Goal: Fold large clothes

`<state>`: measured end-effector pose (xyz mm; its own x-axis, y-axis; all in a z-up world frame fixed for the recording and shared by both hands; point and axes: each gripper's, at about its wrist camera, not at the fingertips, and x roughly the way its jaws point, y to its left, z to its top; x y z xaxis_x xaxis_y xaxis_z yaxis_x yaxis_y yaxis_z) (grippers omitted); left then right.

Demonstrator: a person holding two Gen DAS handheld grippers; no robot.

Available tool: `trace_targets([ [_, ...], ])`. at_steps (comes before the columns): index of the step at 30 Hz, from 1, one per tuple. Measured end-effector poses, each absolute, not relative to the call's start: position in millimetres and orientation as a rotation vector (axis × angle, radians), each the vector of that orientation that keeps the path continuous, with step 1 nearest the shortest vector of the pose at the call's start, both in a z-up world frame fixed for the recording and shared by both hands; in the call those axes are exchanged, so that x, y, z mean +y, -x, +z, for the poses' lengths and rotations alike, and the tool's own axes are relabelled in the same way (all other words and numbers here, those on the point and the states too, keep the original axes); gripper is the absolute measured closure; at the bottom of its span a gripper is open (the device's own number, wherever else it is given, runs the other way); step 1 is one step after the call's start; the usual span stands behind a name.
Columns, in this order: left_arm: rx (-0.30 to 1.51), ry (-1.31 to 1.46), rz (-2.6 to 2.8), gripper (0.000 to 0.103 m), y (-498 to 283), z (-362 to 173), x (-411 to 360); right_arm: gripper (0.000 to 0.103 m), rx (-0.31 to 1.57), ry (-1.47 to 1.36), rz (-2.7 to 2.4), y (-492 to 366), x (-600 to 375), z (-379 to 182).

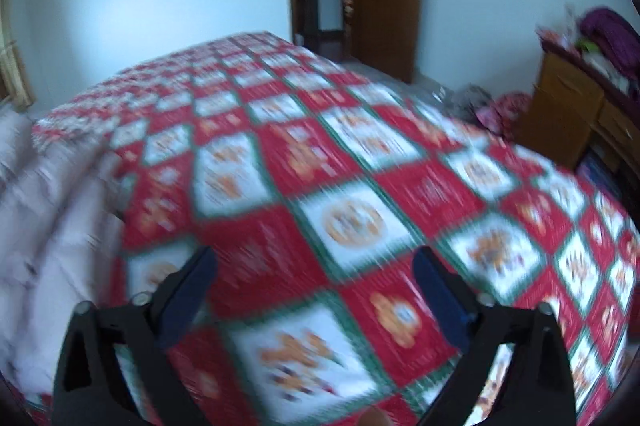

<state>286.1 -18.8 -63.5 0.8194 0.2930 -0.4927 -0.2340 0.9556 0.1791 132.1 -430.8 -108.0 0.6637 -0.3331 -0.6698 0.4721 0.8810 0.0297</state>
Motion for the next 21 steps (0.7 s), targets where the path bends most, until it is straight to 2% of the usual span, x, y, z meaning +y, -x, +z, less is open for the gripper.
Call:
trace_targets([
  [2, 0.632, -0.035, 0.369, 0.005, -323, -84, 5, 0.019, 0.722, -0.213, -0.414, -156, -416, -88],
  [5, 0.738, 0.063, 0.352, 0.005, -352, -105, 7, 0.020, 0.722, -0.211, -0.371, -189, -394, -66],
  [8, 0.690, 0.016, 0.298, 0.005, -355, -103, -38, 0.020, 0.714, -0.191, -0.324, -224, -364, -39],
  [12, 0.579, -0.177, 0.203, 0.005, -341, -94, -125, 0.020, 0.712, -0.209, -0.275, -251, -337, -24],
  [16, 0.533, -0.312, 0.122, 0.005, -328, -105, -185, 0.020, 0.720, -0.200, -0.282, -266, -325, -36],
  [21, 0.549, -0.271, 0.073, 0.005, -328, -103, -185, 0.020, 0.743, -0.188, -0.305, -267, -337, -81],
])
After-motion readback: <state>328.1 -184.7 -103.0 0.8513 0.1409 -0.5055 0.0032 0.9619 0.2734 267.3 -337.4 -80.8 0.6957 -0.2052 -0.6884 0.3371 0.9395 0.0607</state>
